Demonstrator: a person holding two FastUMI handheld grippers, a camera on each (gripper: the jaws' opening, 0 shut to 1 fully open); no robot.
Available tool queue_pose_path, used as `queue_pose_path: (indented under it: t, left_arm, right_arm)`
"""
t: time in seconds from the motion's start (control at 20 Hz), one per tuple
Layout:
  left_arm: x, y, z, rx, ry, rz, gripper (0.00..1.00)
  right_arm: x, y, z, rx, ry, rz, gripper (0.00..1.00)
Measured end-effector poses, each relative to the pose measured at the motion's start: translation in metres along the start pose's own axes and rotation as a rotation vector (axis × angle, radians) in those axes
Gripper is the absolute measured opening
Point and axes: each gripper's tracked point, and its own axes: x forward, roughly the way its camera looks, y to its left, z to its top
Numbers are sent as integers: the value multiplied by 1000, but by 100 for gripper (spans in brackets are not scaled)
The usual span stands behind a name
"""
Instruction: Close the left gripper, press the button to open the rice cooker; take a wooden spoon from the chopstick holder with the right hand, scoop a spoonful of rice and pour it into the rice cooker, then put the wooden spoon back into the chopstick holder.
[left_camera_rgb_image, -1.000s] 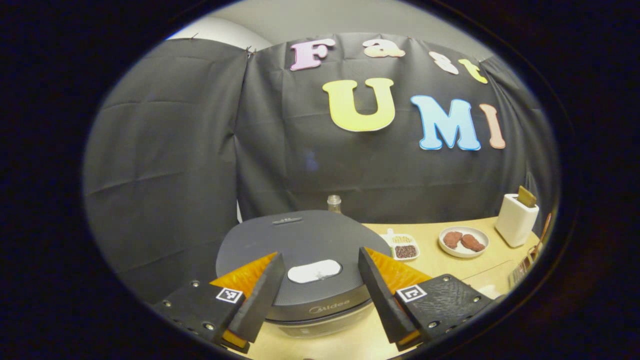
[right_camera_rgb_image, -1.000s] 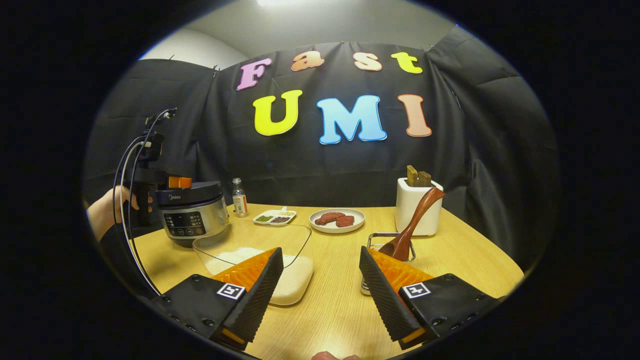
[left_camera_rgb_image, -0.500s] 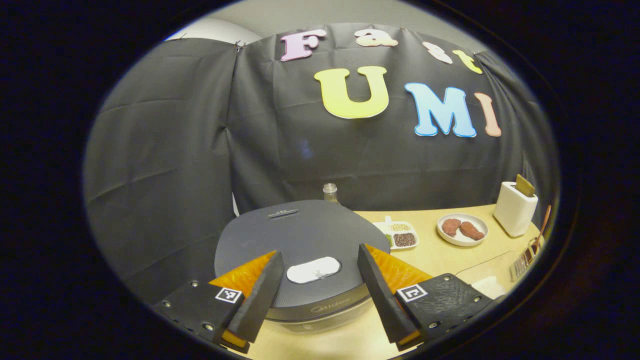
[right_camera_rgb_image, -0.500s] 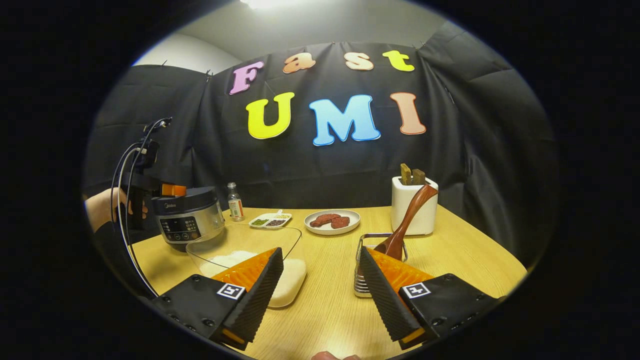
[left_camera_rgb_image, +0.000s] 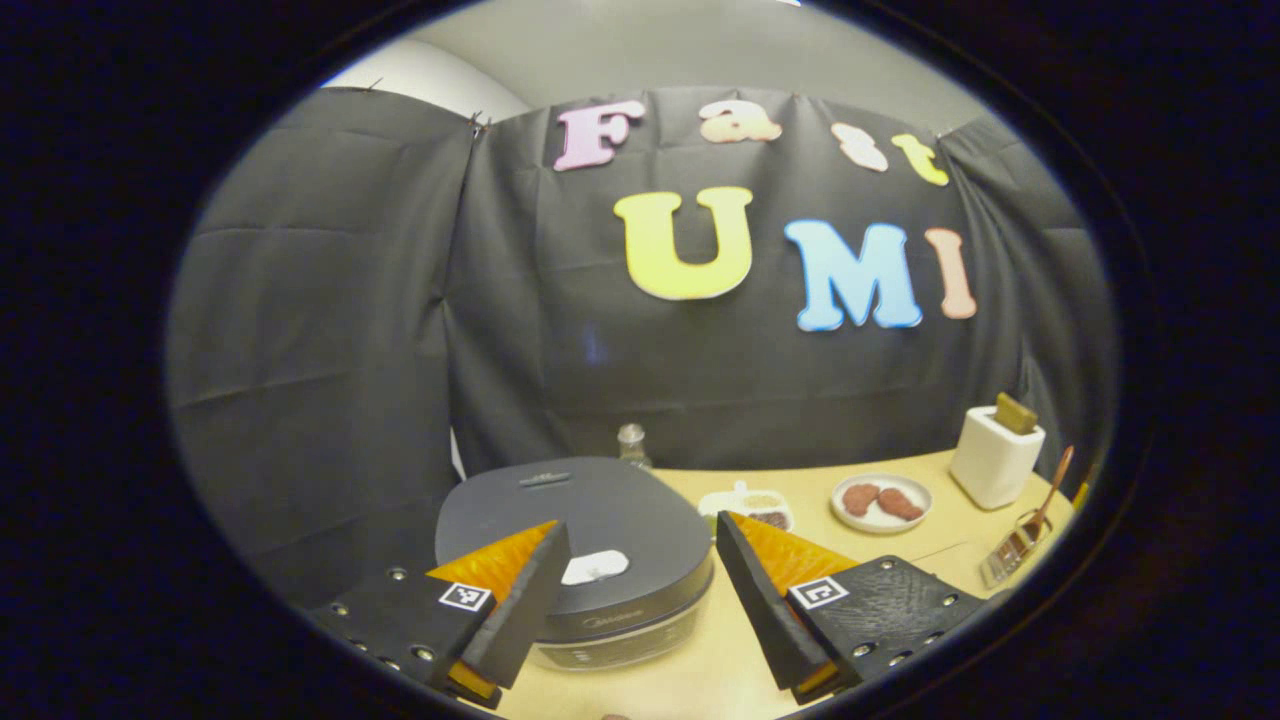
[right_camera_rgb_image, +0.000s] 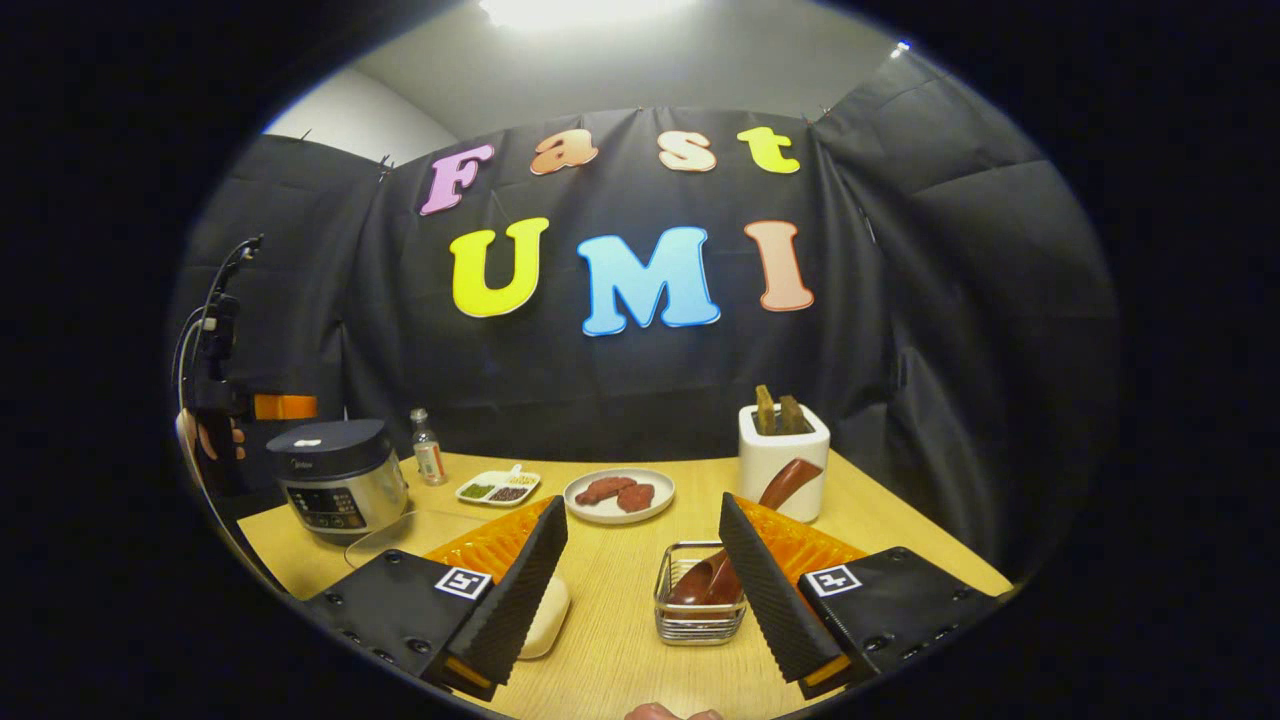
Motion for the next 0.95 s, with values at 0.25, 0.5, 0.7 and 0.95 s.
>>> queue_pose_path:
  t: [0.25,0.5,0.7,0.95]
  left_arm:
    - [-52,-13,47,-50,-132,-101,92]
    - [-81,5,80,-124,-220,-151,92]
    - [-96,3,98,-95,-274,-176,92]
    - [-91,-10,99,-113,-270,-223,92]
  right_arm:
    - [-3,-9,82,-34,-111,-76,98]
    - [-13,0,125,-104,-166,-75,98]
    - [-16,-5,130,-58,-178,-99,98]
    - [-7,-4,114,-43,-144,-101,98]
